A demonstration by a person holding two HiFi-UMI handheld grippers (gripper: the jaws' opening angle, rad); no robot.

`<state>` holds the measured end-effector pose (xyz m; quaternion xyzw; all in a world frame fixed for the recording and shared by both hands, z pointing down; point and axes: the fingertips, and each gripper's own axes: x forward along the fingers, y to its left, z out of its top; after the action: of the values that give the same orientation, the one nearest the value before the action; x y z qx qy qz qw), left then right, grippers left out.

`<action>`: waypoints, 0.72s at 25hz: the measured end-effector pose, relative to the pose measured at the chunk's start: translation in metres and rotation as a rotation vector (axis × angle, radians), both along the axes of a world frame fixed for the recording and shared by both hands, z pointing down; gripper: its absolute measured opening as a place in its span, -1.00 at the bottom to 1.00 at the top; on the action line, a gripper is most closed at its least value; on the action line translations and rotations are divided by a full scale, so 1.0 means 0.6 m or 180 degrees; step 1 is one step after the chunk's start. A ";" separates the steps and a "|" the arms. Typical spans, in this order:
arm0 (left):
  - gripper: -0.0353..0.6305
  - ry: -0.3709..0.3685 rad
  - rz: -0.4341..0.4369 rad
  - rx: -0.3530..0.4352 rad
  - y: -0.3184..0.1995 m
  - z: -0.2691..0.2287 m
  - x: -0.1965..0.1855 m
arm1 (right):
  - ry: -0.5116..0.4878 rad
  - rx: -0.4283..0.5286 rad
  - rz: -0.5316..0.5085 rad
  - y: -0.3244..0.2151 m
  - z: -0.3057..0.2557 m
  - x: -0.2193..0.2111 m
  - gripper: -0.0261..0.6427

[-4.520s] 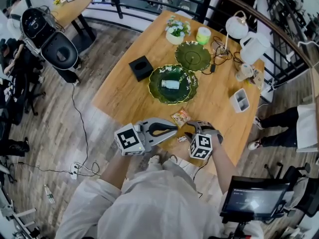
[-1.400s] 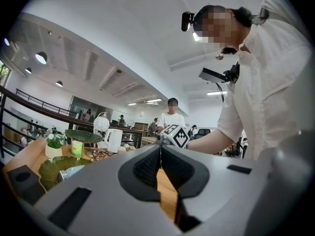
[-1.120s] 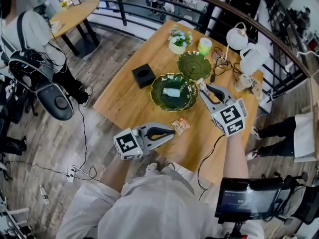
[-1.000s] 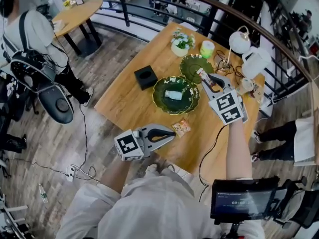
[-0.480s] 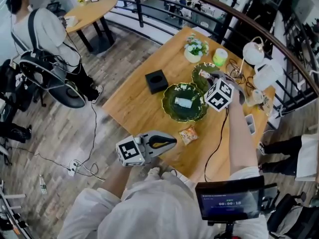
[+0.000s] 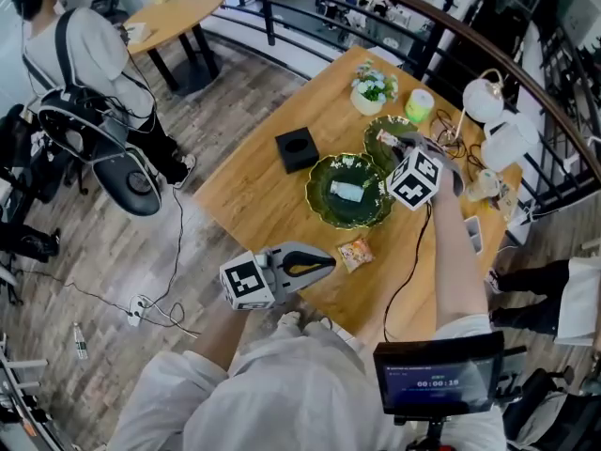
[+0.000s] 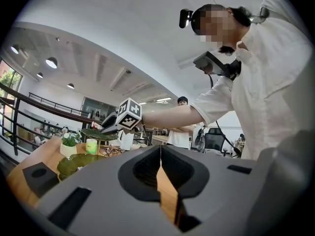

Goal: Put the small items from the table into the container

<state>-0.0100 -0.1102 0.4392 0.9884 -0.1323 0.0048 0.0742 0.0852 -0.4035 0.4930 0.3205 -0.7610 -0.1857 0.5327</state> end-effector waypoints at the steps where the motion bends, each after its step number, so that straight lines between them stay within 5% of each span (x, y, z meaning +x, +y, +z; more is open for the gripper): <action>1: -0.87 0.0000 0.0008 0.0003 -0.001 0.000 0.001 | -0.0029 -0.0007 -0.0010 0.000 0.000 -0.002 -0.59; 10: -0.87 0.0011 0.0060 0.0024 -0.004 -0.002 0.011 | -0.0346 0.0213 0.0051 0.018 -0.047 0.002 -0.46; 13: -0.87 0.0053 0.0091 0.0040 -0.009 -0.006 0.016 | -0.0934 0.0411 0.0191 0.054 -0.093 0.013 -0.46; 18: -0.87 0.0095 0.0201 0.0087 -0.016 -0.018 0.032 | -0.2477 0.0412 0.0610 0.157 -0.136 0.063 -0.46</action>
<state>0.0090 -0.1196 0.4286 0.9930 -0.1000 -0.0094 0.0625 0.1230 -0.3093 0.4116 0.4692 -0.8592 -0.0476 0.1985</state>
